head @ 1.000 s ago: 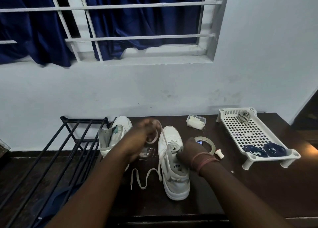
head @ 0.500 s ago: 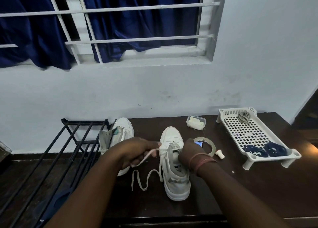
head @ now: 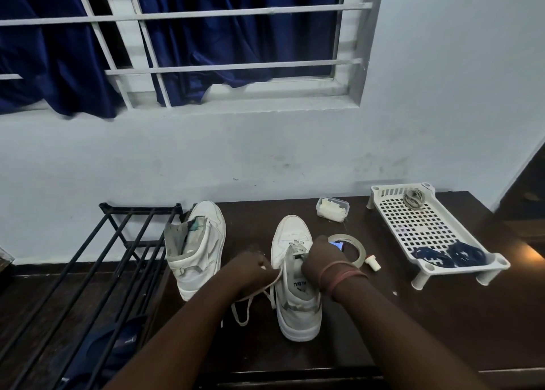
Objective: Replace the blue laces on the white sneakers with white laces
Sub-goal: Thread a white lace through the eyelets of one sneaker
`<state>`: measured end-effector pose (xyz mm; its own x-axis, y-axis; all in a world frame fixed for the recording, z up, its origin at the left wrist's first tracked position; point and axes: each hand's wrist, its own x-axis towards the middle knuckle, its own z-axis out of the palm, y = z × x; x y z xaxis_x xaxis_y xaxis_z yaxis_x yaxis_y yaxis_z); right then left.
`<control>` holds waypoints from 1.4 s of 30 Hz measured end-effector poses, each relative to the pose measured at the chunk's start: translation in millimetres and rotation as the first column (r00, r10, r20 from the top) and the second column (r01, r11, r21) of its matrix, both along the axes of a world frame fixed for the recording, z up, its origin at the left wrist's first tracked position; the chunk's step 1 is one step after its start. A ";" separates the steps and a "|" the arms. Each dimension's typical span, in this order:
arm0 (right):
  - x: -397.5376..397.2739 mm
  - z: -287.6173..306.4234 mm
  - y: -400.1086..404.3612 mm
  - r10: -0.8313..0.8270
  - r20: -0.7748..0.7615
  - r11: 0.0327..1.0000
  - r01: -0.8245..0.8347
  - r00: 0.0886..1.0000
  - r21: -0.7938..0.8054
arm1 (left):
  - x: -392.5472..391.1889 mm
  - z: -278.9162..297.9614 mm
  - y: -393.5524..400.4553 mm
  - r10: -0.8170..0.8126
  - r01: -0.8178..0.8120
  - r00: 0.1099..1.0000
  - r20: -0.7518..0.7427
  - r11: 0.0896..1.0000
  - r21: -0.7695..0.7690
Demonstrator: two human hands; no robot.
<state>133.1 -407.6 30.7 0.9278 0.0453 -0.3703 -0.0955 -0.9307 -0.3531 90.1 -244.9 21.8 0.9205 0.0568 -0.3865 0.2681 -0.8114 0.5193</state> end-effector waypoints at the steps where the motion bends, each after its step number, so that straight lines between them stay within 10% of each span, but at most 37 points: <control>1: 0.2 -0.6 0.3 0.012 -0.006 1.000 -0.012 1.000 0.001 | 1.7 -3.4 -0.3 0.010 -0.010 1.000 0.027 1.000 -0.019; 9: 14.9 15.2 -9.6 -0.044 0.165 0.968 0.001 0.985 0.250 | 13.1 34.2 11.4 0.263 -0.235 0.959 0.109 0.946 -0.223; 14: 10.1 34.8 0.9 0.025 0.138 0.682 -0.118 0.990 0.722 | 7.3 67.7 21.1 0.355 -0.216 0.933 -0.060 0.418 -0.883; 21: -7.7 31.7 19.8 0.348 0.018 0.387 -0.161 0.937 0.908 | 9.3 66.0 11.2 0.388 -0.179 0.918 -0.089 0.202 -0.963; 29: 21.8 42.3 -27.7 -0.045 -0.202 0.449 0.201 0.978 0.871 | 26.3 23.7 46.7 0.641 -0.493 0.520 -0.564 -0.313 -0.811; 33: 26.4 31.8 -44.8 -0.106 0.016 0.829 0.080 0.994 0.554 | 32.6 16.2 33.6 0.663 -0.497 0.506 -0.552 -0.299 -0.814; 36: 24.7 26.0 -37.4 -0.106 0.077 0.836 0.046 0.991 0.547 | 40.6 14.3 27.5 0.692 -0.523 0.541 -0.478 -0.168 -0.835; 39: 25.6 24.6 -25.4 -0.002 0.075 0.799 -0.043 0.997 0.600 | 38.8 17.4 10.3 0.646 -0.564 0.719 -0.255 0.329 -0.757; 42: 24.8 24.4 -21.1 0.114 0.178 0.836 -0.191 0.977 0.514 | 28.3 20.0 -13.1 0.389 -0.224 0.892 0.228 0.822 -0.524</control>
<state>158.0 -428.7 55.1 0.9317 0.3421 -0.1224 0.1164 -0.6001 -0.7914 118.3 -258.0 41.8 0.9601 0.2439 -0.1370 0.2181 -0.3459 0.9126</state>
